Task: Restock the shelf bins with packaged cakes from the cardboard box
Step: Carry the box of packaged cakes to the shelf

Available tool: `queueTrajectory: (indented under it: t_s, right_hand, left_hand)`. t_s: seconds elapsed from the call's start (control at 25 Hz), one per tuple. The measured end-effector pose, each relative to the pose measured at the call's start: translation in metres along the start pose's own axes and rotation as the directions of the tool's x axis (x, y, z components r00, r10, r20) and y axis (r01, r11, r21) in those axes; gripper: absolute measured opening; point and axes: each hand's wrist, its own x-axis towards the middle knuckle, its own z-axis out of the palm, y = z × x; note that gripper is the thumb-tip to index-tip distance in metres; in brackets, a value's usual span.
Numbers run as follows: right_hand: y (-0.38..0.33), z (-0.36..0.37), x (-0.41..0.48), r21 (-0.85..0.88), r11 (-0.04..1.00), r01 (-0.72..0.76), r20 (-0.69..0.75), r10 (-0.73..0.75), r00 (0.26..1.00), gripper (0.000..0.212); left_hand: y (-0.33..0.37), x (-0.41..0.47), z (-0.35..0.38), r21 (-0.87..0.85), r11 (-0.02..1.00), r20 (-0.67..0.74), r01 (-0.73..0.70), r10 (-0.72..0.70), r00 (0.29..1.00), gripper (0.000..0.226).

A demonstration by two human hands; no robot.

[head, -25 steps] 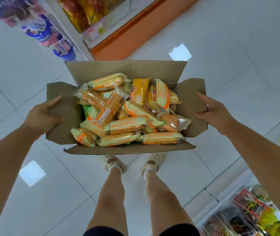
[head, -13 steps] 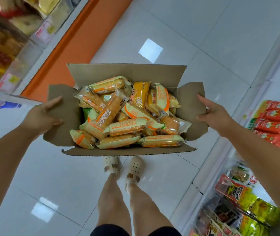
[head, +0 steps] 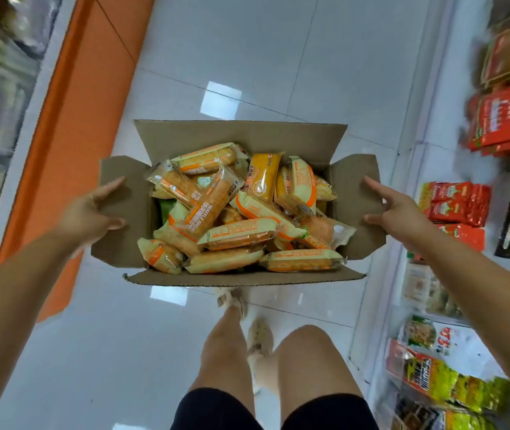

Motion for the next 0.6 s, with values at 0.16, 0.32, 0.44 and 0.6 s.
queueTrajectory:
  t_s: [0.16,0.32,0.44,0.6]
  right_hand:
    - [-0.040,-0.049,0.062,0.044,0.999,-0.023,-0.023,0.024,0.999,0.080]
    - [-0.096,-0.107,0.141,0.114,0.993,-0.024,-0.013,0.025,1.000,0.078]
    - [-0.148,-0.152,0.199,0.141,0.990,-0.027,-0.014,0.030,0.999,0.077]
    - [-0.220,-0.212,0.276,0.171,0.985,-0.019,-0.024,0.023,0.999,0.078]
  left_hand:
    - [0.103,0.066,0.000,0.024,0.999,0.021,-0.021,0.020,1.000,0.080]
    - [0.207,0.131,0.003,0.054,0.998,0.021,-0.015,0.014,1.000,0.081]
    - [0.281,0.178,0.008,0.070,0.997,0.002,-0.028,0.028,1.000,0.082]
    - [0.383,0.245,0.006,0.052,0.998,-0.001,-0.039,0.039,0.999,0.083]
